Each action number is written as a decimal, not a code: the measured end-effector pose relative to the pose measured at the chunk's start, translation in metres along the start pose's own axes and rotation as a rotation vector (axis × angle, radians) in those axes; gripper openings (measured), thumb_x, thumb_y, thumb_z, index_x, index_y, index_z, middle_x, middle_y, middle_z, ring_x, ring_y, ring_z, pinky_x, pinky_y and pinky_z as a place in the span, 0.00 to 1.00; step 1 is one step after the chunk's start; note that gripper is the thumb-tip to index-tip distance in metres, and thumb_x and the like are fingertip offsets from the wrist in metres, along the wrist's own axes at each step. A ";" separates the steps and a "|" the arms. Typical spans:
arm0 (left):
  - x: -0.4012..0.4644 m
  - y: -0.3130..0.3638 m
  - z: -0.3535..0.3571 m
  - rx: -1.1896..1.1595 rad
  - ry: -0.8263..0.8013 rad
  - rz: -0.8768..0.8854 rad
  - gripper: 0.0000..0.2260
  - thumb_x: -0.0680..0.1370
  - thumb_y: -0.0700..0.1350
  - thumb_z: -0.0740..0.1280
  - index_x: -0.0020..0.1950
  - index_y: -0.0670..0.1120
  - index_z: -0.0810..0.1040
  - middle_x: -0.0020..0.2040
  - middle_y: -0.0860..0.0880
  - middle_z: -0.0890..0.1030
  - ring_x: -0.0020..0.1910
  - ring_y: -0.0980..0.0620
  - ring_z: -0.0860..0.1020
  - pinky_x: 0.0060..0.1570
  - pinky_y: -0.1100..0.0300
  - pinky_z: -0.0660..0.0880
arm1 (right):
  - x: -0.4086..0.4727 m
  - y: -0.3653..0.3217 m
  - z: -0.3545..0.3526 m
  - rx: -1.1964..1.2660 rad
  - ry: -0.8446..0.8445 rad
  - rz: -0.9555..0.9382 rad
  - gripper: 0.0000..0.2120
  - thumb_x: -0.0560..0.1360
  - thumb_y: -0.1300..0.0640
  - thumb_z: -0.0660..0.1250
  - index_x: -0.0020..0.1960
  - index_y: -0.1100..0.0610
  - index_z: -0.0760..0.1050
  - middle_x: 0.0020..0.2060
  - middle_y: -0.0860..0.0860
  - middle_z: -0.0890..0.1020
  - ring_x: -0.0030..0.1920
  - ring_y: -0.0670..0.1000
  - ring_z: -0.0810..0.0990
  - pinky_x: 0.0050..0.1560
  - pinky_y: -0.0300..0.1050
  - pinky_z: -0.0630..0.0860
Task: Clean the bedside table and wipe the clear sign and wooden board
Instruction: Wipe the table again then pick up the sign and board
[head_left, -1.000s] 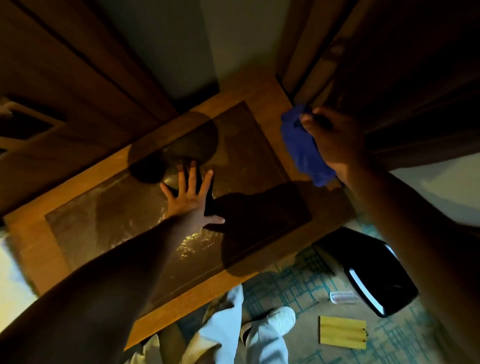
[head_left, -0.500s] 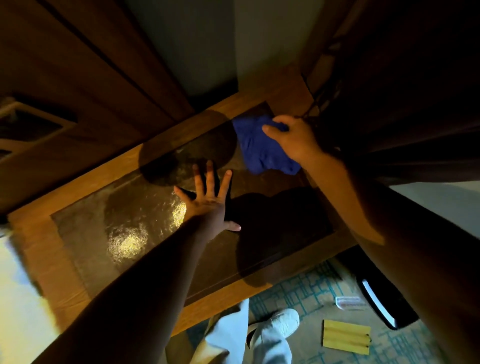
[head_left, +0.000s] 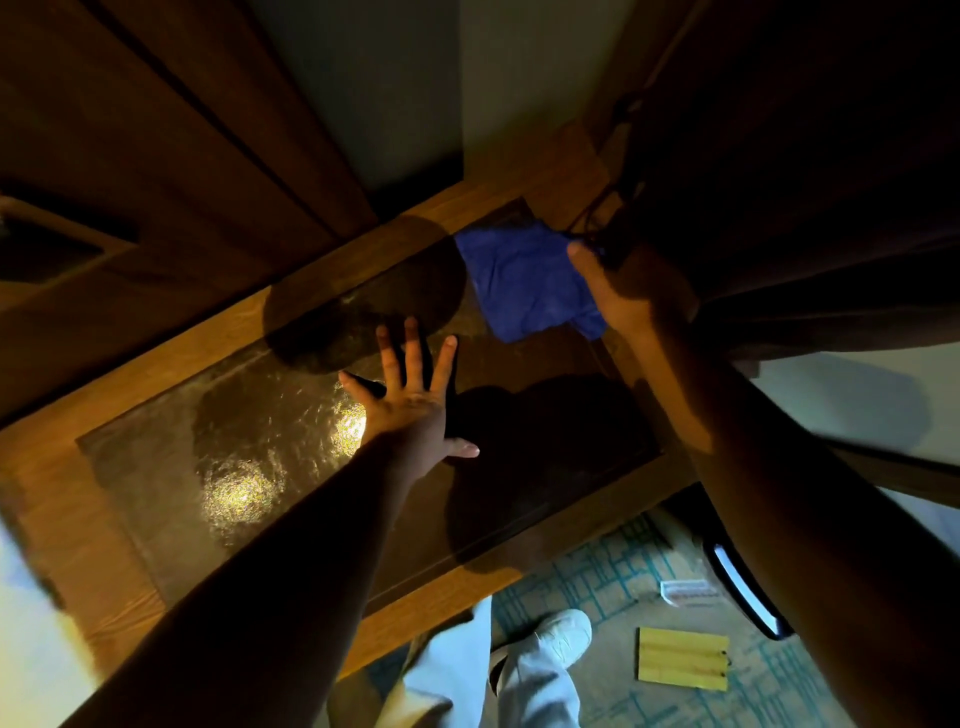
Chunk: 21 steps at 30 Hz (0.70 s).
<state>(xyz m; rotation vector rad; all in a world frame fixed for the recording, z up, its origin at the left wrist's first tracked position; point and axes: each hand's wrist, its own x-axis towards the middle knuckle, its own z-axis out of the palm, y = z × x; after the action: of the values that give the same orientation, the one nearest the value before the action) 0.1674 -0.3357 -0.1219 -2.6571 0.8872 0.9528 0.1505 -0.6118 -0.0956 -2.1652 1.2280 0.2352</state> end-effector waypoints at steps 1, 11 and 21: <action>-0.001 0.001 0.000 0.001 0.004 0.002 0.67 0.57 0.79 0.67 0.75 0.55 0.22 0.78 0.39 0.28 0.72 0.33 0.25 0.62 0.16 0.46 | -0.007 0.002 0.005 0.024 -0.020 0.016 0.36 0.74 0.32 0.64 0.71 0.56 0.71 0.70 0.59 0.75 0.69 0.62 0.73 0.69 0.57 0.70; -0.002 0.002 -0.002 -0.004 0.007 0.022 0.66 0.59 0.79 0.67 0.75 0.55 0.23 0.77 0.40 0.27 0.76 0.31 0.31 0.63 0.16 0.48 | 0.017 -0.002 -0.009 0.142 -0.083 -0.077 0.13 0.77 0.56 0.69 0.59 0.62 0.80 0.58 0.61 0.82 0.59 0.60 0.79 0.52 0.45 0.73; -0.004 0.004 -0.006 0.030 -0.017 -0.001 0.66 0.60 0.79 0.66 0.76 0.55 0.23 0.77 0.39 0.26 0.76 0.31 0.30 0.63 0.16 0.50 | 0.025 -0.001 -0.018 -0.151 0.045 -0.139 0.23 0.79 0.47 0.65 0.71 0.55 0.72 0.70 0.58 0.74 0.70 0.60 0.71 0.68 0.53 0.69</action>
<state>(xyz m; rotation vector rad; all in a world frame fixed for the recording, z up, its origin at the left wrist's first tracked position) 0.1657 -0.3389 -0.1151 -2.6204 0.8896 0.9528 0.1626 -0.6399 -0.0914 -2.3866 1.1098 0.2285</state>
